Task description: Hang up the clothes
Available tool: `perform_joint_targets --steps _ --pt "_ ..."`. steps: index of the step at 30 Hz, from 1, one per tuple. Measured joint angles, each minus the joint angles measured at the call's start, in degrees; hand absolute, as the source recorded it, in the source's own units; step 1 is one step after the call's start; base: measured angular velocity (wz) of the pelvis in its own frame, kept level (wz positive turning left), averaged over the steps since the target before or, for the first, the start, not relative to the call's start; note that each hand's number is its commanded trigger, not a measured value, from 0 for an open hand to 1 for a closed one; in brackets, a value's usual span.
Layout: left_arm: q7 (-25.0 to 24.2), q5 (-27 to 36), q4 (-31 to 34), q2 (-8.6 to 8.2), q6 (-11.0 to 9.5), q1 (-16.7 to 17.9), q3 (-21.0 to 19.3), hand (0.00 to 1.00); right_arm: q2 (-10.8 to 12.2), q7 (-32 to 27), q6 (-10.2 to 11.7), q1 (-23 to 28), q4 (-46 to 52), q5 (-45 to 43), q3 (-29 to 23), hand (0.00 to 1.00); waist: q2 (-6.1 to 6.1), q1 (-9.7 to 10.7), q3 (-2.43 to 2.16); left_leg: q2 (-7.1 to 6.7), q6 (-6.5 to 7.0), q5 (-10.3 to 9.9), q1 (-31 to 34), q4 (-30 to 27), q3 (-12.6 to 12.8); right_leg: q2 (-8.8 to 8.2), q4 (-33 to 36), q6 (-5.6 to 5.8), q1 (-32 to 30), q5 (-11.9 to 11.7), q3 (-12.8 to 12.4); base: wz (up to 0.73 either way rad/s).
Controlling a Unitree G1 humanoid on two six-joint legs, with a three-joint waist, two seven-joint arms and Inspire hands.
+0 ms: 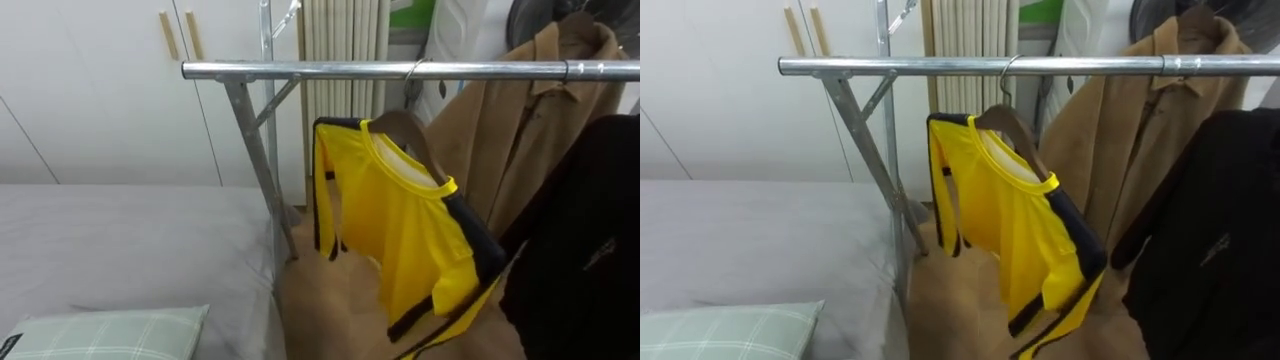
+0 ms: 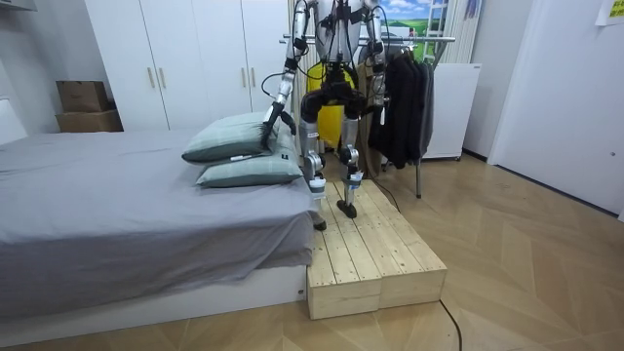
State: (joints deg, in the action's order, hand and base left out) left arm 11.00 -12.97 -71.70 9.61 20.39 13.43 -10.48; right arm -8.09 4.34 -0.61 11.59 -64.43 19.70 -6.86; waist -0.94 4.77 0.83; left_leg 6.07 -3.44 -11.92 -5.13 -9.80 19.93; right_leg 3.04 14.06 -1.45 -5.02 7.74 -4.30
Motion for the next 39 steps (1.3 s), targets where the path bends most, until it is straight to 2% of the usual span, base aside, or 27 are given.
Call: perform_joint_targets --steps 4,10,15,19,25,28,31,32,34,35,36,37,38,39 --pt "-0.41 0.01 -0.01 0.02 0.0 0.0 0.68 0.0 0.01 -0.08 0.1 -0.37 -0.57 -1.13 0.01 0.0 -0.15 0.09 0.09 -0.07 0.1 -0.06 0.16 -0.06 -0.27 -0.12 -0.15 0.0 0.1 0.0 0.26 0.04" --pt "-0.9 0.07 -0.01 0.14 -0.47 -0.57 4.33 0.0 -0.55 -0.56 0.59 -1.61 -0.72 -3.57 1.57 0.0 -0.4 -0.23 0.2 -0.23 0.31 -0.18 1.26 -0.7 -1.97 -0.75 -0.29 0.2 0.05 0.2 2.3 0.15" --pt "-2.87 3.9 -0.21 0.23 -2.03 -0.55 4.96 0.0 -0.74 -0.56 0.66 -3.47 -0.95 -6.3 1.64 0.0 -0.63 -0.61 0.25 -0.55 0.49 -0.29 1.46 -0.97 -3.27 -1.43 -0.31 0.3 0.55 0.54 4.15 0.13" --pt "-3.67 5.44 -0.21 0.23 -2.2 -0.66 5.16 0.0 -0.78 -0.59 0.64 -3.42 -1.19 -6.71 1.75 0.0 -0.66 -0.55 0.24 -0.84 0.54 -0.31 1.27 -0.95 -4.7 -2.01 -0.49 0.32 1.57 0.87 5.96 0.2" --pt "-5.21 5.8 0.07 0.34 -2.34 -0.72 5.52 0.0 -1.1 -0.66 0.42 -4.44 -1.99 -9.93 3.13 0.0 -0.24 -1.72 0.13 -0.77 0.53 -0.37 0.55 -1.13 -5.86 -2.03 -0.41 0.26 2.79 1.61 6.94 0.11" --pt "-5.23 6.03 0.04 0.54 -2.36 -1.25 7.68 0.0 -1.51 -0.8 0.27 -5.36 -1.99 -11.39 5.79 0.0 -0.57 -2.3 0.19 -0.66 0.35 -0.49 0.92 -1.85 -6.72 -2.2 -0.26 -0.05 3.16 1.9 8.21 0.18" --pt "-5.22 6.34 -0.02 0.48 -3.37 -2.09 8.52 0.0 -2.31 -0.83 -0.09 -7.08 -2.04 -15.72 7.02 0.0 -0.99 -3.13 0.2 -0.7 0.33 -0.46 2.42 -2.74 -8.11 -2.79 0.35 -0.28 2.58 2.4 9.99 0.29" --pt "-5.26 6.62 -0.03 0.35 -3.88 -2.11 8.81 0.0 -2.98 -0.7 -0.11 -7.47 -2.24 -16.29 7.82 0.0 -1.48 -3.24 0.22 -0.73 0.32 -0.47 2.84 -3.21 -8.93 -2.97 0.54 -0.37 2.74 2.72 10.99 0.43" --pt "-5.47 6.49 -0.01 0.17 -4.69 -2.36 9.68 0.0 -3.56 -0.58 -0.13 -7.9 -2.26 -17.78 8.38 0.0 -2.01 -3.4 0.01 -0.78 0.32 -0.48 4.03 -4.27 -10.61 -3.27 0.67 -0.66 2.87 3.01 12.8 0.54" --pt "-5.54 6.52 0.03 0.14 -5.0 -2.97 10.07 0.0 -4.05 -0.62 -0.15 -8.23 -2.25 -18.59 8.8 0.0 -2.81 -3.49 0.23 -0.75 0.3 -0.39 5.31 -5.38 -11.3 -3.53 0.7 -0.93 2.84 3.2 14.47 0.75" --pt "-5.59 6.51 0.33 0.05 -5.66 -3.33 10.21 0.0 -4.55 -0.64 -0.17 -8.46 -2.08 -20.07 8.84 0.0 -3.08 -3.6 0.08 -0.75 0.41 0.02 6.9 -6.69 -11.31 -3.86 1.09 -1.25 2.78 3.59 16.48 0.8" --pt "-5.69 6.51 0.67 0.06 -5.89 -3.49 10.32 0.0 -4.74 -0.65 -0.2 -8.49 -1.87 -20.75 8.83 0.0 -3.32 -3.68 0.07 -0.76 0.28 0.38 7.64 -7.15 -11.31 -4.05 1.56 -1.4 2.61 3.86 17.41 0.95" --pt "-5.99 6.49 1.52 0.27 -6.3 -3.69 10.82 0.0 -4.99 -0.7 -0.21 -8.78 -1.63 -22.85 8.76 0.0 -3.37 -3.6 0.0 -0.88 0.24 1.2 8.85 -7.44 -11.39 -4.57 1.73 -1.49 2.64 4.36 19.83 1.08" --pt "-6.48 6.51 2.62 0.5 -6.62 -4.2 10.78 0.0 -5.02 -0.75 -0.25 -8.9 -1.87 -24.54 8.59 0.0 -3.22 -3.58 -0.02 -0.93 0.37 2.72 9.61 -6.34 -9.82 -5.37 1.48 -1.95 2.88 4.71 22.85 1.19"
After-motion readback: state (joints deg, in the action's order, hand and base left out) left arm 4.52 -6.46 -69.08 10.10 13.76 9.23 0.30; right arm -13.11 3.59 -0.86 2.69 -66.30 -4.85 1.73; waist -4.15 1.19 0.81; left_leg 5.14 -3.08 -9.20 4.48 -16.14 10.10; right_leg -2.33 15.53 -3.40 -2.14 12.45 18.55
